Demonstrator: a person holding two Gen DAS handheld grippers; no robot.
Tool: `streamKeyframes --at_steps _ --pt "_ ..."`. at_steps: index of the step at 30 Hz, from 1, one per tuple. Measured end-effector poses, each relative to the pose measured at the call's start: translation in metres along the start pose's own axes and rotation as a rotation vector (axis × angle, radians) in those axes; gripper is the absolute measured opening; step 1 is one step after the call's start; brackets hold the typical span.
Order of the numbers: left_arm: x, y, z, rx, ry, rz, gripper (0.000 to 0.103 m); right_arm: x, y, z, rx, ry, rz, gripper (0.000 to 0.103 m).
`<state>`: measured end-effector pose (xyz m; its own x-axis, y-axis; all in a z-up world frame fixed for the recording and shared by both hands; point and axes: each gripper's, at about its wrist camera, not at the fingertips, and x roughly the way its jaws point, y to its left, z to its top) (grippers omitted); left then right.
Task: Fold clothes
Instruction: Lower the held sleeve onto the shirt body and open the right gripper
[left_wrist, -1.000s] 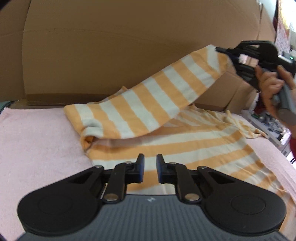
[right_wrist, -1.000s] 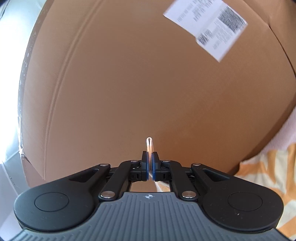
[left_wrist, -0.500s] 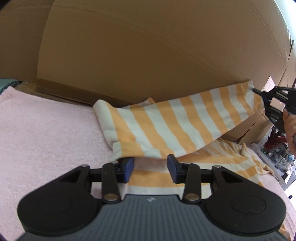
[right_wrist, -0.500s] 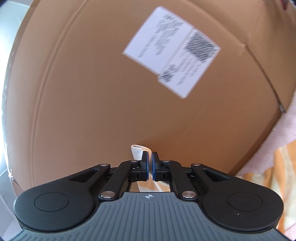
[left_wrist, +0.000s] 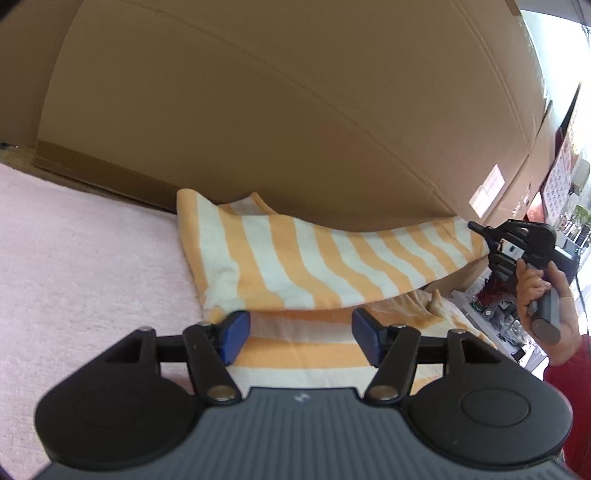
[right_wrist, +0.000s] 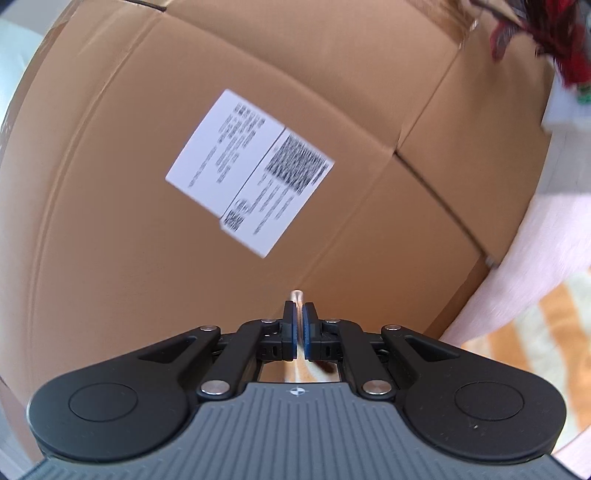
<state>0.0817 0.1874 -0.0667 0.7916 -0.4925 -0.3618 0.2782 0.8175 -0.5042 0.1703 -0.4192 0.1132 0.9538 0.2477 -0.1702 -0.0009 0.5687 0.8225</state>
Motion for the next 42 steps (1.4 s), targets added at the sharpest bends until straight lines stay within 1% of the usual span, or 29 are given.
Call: streamKeyframes --at_steps 4,7,8,12,15,16,17,19,22,24,27,32,33,37,39,40,41,42 --pt "-0.003 -0.005 0.003 0.037 0.013 -0.023 0.07 -0.005 -0.006 0.016 -0.004 -0.015 -0.015 0.004" --pt "0.004 -0.008 0.004 0.022 0.022 -0.057 0.078 -0.009 -0.009 0.029 -0.016 -0.032 -0.024 0.004" --pt "0.008 -0.01 0.003 0.015 0.026 -0.071 0.079 -0.01 -0.01 0.033 -0.016 -0.036 -0.029 0.004" --pt "0.005 -0.011 0.008 0.04 0.025 -0.106 0.079 -0.012 -0.018 0.047 -0.016 -0.048 -0.057 0.004" --pt "0.005 -0.015 0.01 0.046 0.022 -0.127 0.079 -0.033 -0.033 0.057 -0.024 -0.064 -0.078 0.004" --pt "0.004 -0.016 0.01 0.05 0.021 -0.125 0.08 -0.027 -0.036 0.057 -0.024 -0.065 -0.086 0.004" --pt "0.006 -0.019 0.008 0.056 0.024 -0.118 0.08 -0.032 -0.035 0.041 -0.023 -0.063 -0.096 0.004" --pt "0.01 -0.02 0.007 0.062 0.036 -0.107 0.08 0.003 -0.082 -0.036 -0.014 -0.061 -0.122 0.004" --pt "0.012 -0.021 0.005 0.08 0.051 -0.09 0.081 0.008 -0.093 -0.038 0.005 -0.071 -0.136 0.004" --pt "0.007 -0.017 -0.001 0.09 0.06 -0.085 0.081 0.0 -0.081 -0.063 0.003 -0.064 -0.159 0.004" --pt "0.007 -0.016 -0.002 0.095 0.066 -0.08 0.082 0.029 -0.107 -0.09 0.007 -0.05 -0.2 0.004" --pt "0.008 -0.018 -0.002 0.096 0.067 -0.078 0.083 0.033 -0.123 -0.099 0.0 -0.064 -0.256 0.004" --pt "0.007 -0.018 -0.002 0.096 0.066 -0.077 0.083 0.033 -0.126 -0.1 0.0 -0.067 -0.269 0.001" --pt "0.007 -0.019 -0.001 0.096 0.065 -0.073 0.084 0.028 -0.133 -0.102 0.002 -0.063 -0.283 0.001" --pt "0.008 -0.02 -0.001 0.099 0.068 -0.069 0.084 0.028 -0.135 -0.105 0.018 -0.053 -0.301 0.01" --pt "0.009 -0.02 -0.001 0.101 0.07 -0.067 0.084 0.03 -0.135 -0.108 0.033 -0.043 -0.318 0.012" --pt "0.009 -0.02 -0.001 0.101 0.07 -0.065 0.084 0.023 -0.139 -0.105 0.042 -0.028 -0.351 0.013" --pt "0.009 -0.02 -0.001 0.101 0.07 -0.065 0.085 0.023 -0.137 -0.107 0.036 -0.016 -0.353 0.013"
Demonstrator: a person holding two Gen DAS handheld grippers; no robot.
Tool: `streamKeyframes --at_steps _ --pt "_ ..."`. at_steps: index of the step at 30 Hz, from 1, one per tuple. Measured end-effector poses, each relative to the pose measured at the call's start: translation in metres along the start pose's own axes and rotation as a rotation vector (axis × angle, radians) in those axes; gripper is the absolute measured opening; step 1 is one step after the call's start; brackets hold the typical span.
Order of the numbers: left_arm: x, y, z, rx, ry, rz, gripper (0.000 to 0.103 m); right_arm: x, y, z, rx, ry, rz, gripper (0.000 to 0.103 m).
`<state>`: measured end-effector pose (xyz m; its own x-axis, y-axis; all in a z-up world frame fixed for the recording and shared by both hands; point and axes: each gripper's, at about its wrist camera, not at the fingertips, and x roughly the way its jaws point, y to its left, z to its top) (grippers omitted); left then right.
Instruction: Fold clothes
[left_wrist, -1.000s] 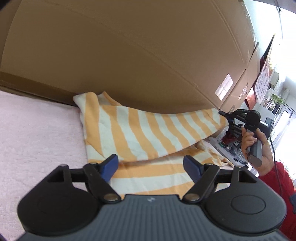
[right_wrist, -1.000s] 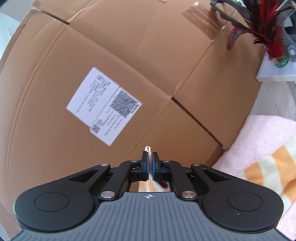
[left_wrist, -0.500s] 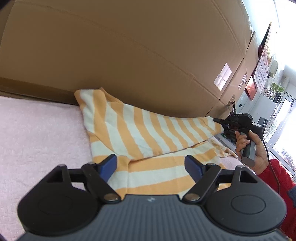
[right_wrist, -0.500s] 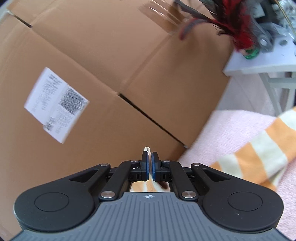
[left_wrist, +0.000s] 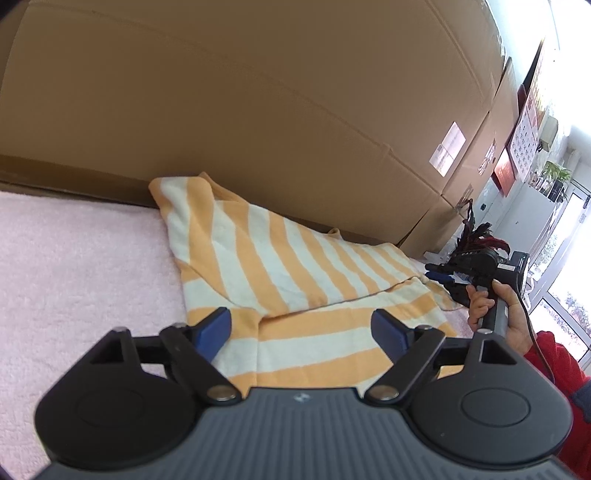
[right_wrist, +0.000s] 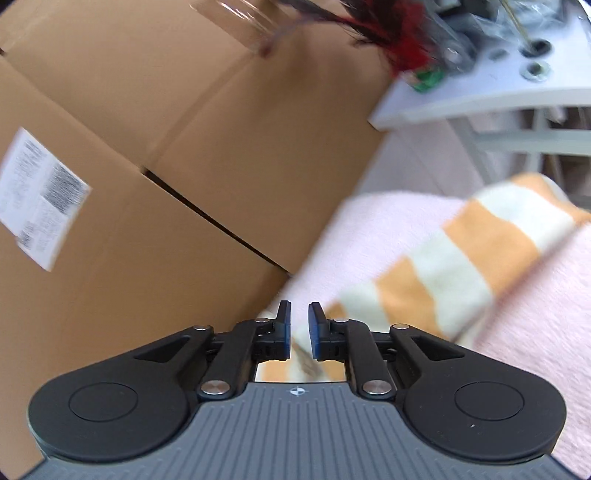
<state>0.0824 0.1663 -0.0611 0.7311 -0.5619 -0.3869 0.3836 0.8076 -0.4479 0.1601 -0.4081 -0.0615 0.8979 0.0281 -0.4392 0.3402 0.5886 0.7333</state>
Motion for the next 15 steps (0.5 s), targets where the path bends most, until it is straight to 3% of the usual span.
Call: streamKeyframes --at_steps 2,5,7,8,9,10,15 --pt "0.0 0.0 0.0 0.0 0.0 0.002 0.085 -0.001 0.004 -0.005 -0.018 0.02 0.003 0.013" --pt "0.001 0.0 0.0 0.003 0.0 0.004 0.086 -0.001 0.015 -0.012 -0.069 0.041 0.006 0.025" --pt "0.001 0.0 -0.001 0.007 0.001 0.004 0.086 0.006 0.027 -0.019 -0.143 0.043 -0.018 0.025" --pt "0.001 0.0 -0.001 0.009 0.001 0.004 0.086 0.008 0.032 -0.022 -0.19 0.041 -0.035 0.022" --pt "0.002 0.0 -0.001 0.01 0.001 0.005 0.086 0.007 0.035 -0.024 -0.242 0.039 -0.055 0.012" --pt "0.002 -0.001 -0.001 0.013 0.002 0.005 0.087 0.011 0.038 -0.026 -0.272 0.036 -0.066 0.008" --pt "0.001 -0.003 -0.001 0.03 -0.004 0.004 0.09 0.006 0.052 -0.027 -0.326 -0.076 -0.056 0.006"
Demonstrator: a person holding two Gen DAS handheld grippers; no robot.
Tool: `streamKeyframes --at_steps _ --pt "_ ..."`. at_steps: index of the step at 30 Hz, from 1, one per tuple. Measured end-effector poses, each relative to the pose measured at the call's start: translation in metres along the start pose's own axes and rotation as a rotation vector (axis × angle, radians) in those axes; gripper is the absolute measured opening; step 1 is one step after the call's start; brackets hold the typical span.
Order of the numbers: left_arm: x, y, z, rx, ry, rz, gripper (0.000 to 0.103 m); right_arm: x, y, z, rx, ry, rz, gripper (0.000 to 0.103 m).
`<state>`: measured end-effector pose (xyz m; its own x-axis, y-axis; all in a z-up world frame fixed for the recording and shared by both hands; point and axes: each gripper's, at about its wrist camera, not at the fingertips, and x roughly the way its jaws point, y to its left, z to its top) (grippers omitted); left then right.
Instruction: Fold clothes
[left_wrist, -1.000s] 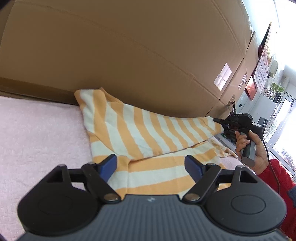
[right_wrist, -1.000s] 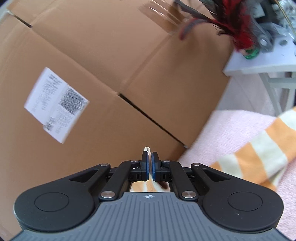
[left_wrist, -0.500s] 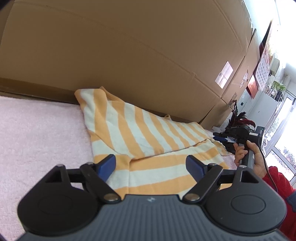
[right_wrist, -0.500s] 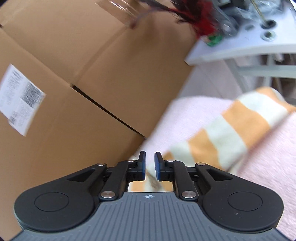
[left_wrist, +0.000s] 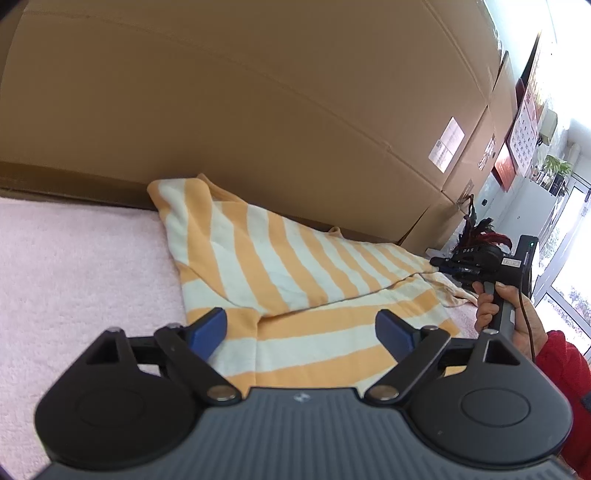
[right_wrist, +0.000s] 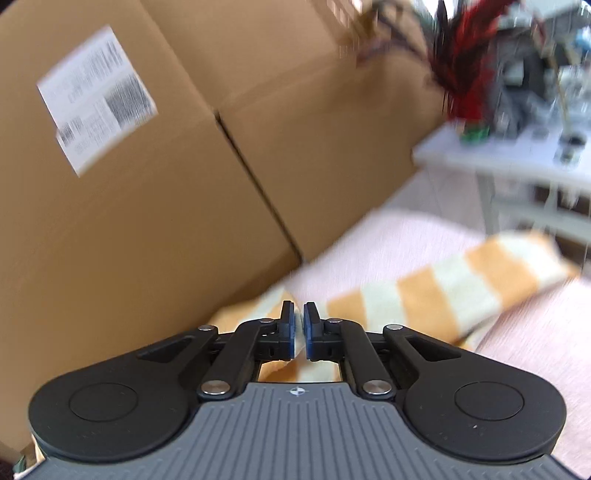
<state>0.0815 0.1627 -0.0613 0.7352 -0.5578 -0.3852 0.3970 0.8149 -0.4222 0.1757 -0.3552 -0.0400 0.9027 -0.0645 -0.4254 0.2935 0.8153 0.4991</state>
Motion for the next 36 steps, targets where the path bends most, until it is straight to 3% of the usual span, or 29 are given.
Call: streamKeyframes --at_steps 3,8,11,13,14,17,22,25,29,32,34,36 --pt "-0.001 -0.002 0.0 0.013 -0.008 -0.01 0.09 -0.003 -0.003 0.01 -0.013 -0.013 0.0 0.006" --pt "-0.002 -0.002 0.0 0.017 -0.012 -0.018 0.09 0.005 0.0 0.001 -0.052 0.016 -0.103 0.005" --pt "-0.002 0.0 0.0 0.012 -0.013 -0.019 0.09 0.0 -0.001 -0.002 -0.013 0.021 -0.137 0.005" --pt "-0.003 0.001 0.0 0.008 -0.013 -0.021 0.09 -0.014 -0.003 0.003 0.024 -0.022 -0.226 0.015" --pt "-0.003 0.001 0.0 0.005 -0.016 -0.021 0.09 -0.024 -0.004 0.005 0.066 -0.032 -0.223 0.021" --pt "-0.005 0.005 0.001 -0.013 -0.03 -0.012 0.09 -0.055 0.006 0.004 0.158 0.05 0.065 0.021" --pt "-0.024 0.011 0.002 -0.048 -0.11 0.058 0.088 -0.108 0.063 -0.04 -0.023 0.251 0.439 0.021" --pt "-0.062 -0.002 -0.009 -0.029 -0.163 0.12 0.089 -0.131 0.091 -0.087 -0.172 0.383 0.585 0.021" --pt "-0.12 -0.04 -0.041 0.07 -0.156 0.228 0.092 -0.155 0.111 -0.143 -0.404 0.392 0.602 0.021" --pt "-0.158 -0.066 -0.074 0.1 -0.124 0.28 0.093 -0.154 0.108 -0.161 -0.395 0.407 0.592 0.022" --pt "-0.176 -0.081 -0.097 0.104 -0.104 0.268 0.09 -0.15 0.104 -0.163 -0.368 0.41 0.575 0.022" --pt "-0.19 -0.097 -0.119 0.099 -0.075 0.226 0.082 -0.148 0.102 -0.162 -0.351 0.395 0.554 0.03"
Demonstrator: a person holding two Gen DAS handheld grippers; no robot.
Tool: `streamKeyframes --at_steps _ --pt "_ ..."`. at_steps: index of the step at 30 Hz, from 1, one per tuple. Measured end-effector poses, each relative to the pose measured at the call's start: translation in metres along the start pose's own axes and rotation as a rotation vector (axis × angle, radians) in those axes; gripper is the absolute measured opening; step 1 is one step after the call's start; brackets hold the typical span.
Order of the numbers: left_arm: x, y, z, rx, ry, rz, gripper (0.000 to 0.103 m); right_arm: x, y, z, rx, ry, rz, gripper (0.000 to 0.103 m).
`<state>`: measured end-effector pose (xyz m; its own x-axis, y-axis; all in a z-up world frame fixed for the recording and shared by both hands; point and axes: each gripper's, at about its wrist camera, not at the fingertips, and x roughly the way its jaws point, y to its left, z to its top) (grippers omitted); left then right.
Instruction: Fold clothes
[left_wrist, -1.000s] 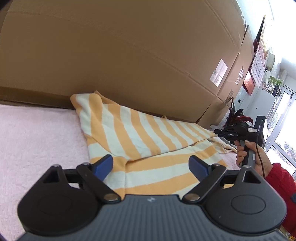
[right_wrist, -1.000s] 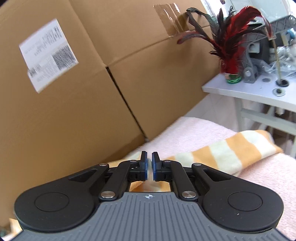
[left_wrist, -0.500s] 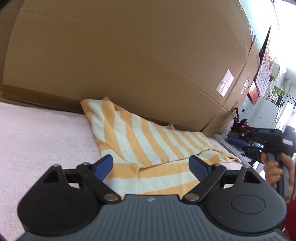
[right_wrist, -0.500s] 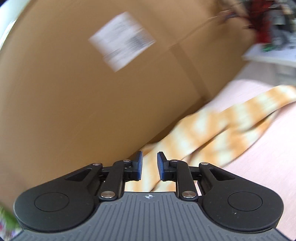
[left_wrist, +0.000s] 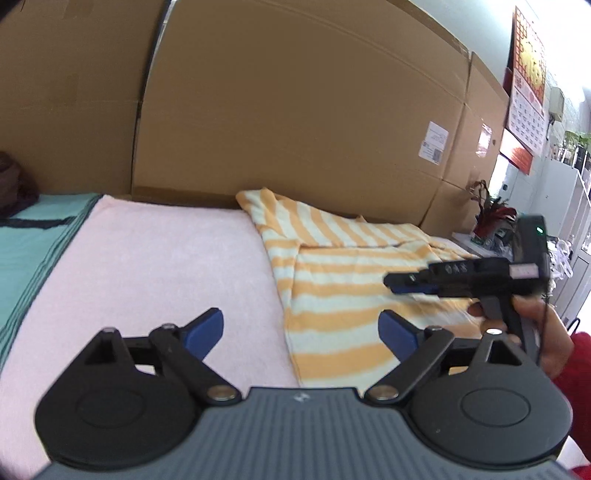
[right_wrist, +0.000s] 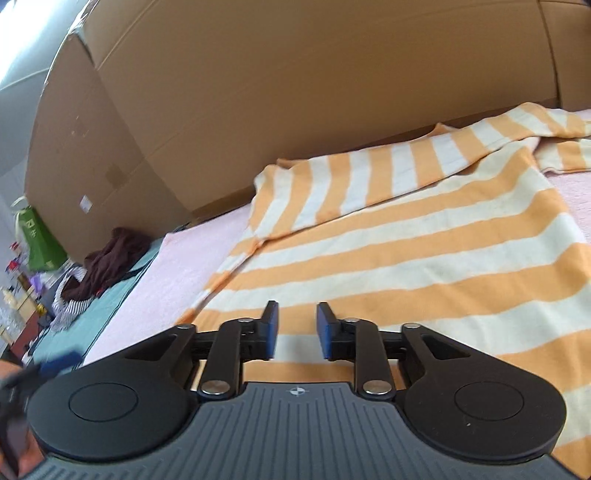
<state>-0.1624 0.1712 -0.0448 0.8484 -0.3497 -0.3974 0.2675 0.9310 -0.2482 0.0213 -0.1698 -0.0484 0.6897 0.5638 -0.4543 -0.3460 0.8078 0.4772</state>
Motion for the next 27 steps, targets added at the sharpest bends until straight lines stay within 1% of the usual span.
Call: streamKeyframes --at_steps 1,2,4,6,9,12,14,18,19,20,21,22,23,24,25,27 --pt "-0.007 -0.007 -0.009 0.005 0.022 -0.029 0.077 0.0 -0.001 0.0 0.014 -0.004 0.004 0.03" --pt "-0.012 -0.014 -0.018 0.012 0.037 -0.041 0.075 -0.001 -0.003 -0.001 0.029 -0.007 0.01 0.03" --pt "-0.019 -0.024 -0.032 0.017 0.07 -0.038 0.073 -0.004 -0.001 -0.001 0.039 -0.013 0.016 0.03" --pt "-0.025 -0.026 -0.041 0.003 0.081 -0.029 0.073 -0.006 -0.002 -0.002 0.049 -0.018 0.023 0.031" --pt "-0.027 -0.02 -0.051 -0.082 0.097 -0.032 0.07 -0.007 -0.005 -0.002 0.064 -0.019 0.035 0.032" --pt "-0.026 -0.012 -0.06 -0.185 0.106 -0.073 0.067 -0.008 -0.009 -0.002 0.09 -0.021 0.049 0.032" --pt "-0.025 -0.007 -0.065 -0.235 0.092 -0.084 0.065 -0.008 -0.013 -0.002 0.108 -0.024 0.056 0.032" --pt "-0.026 0.009 -0.07 -0.356 0.03 -0.096 0.065 -0.008 -0.016 -0.002 0.127 -0.023 0.067 0.032" --pt "-0.025 0.012 -0.071 -0.377 0.031 -0.104 0.063 -0.008 -0.016 -0.002 0.127 -0.023 0.068 0.032" --pt "-0.022 0.013 -0.071 -0.395 0.036 -0.113 0.06 -0.008 -0.016 -0.002 0.126 -0.022 0.068 0.032" --pt "-0.02 0.015 -0.072 -0.413 0.041 -0.121 0.051 -0.008 -0.015 -0.002 0.126 -0.022 0.069 0.032" --pt "-0.018 0.013 -0.072 -0.406 0.053 -0.13 0.036 -0.008 -0.015 -0.002 0.125 -0.021 0.07 0.032" --pt "-0.015 0.011 -0.073 -0.392 0.066 -0.138 0.028 -0.008 -0.015 -0.002 0.125 -0.021 0.07 0.032" --pt "-0.013 0.009 -0.073 -0.378 0.07 -0.137 0.018 -0.008 -0.015 -0.002 0.125 -0.02 0.071 0.032" --pt "-0.012 0.007 -0.073 -0.369 0.069 -0.13 0.016 -0.007 -0.015 -0.002 0.124 -0.02 0.072 0.032" --pt "-0.009 0.008 -0.074 -0.382 0.072 -0.136 0.016 -0.007 -0.014 -0.002 0.123 -0.019 0.073 0.032"
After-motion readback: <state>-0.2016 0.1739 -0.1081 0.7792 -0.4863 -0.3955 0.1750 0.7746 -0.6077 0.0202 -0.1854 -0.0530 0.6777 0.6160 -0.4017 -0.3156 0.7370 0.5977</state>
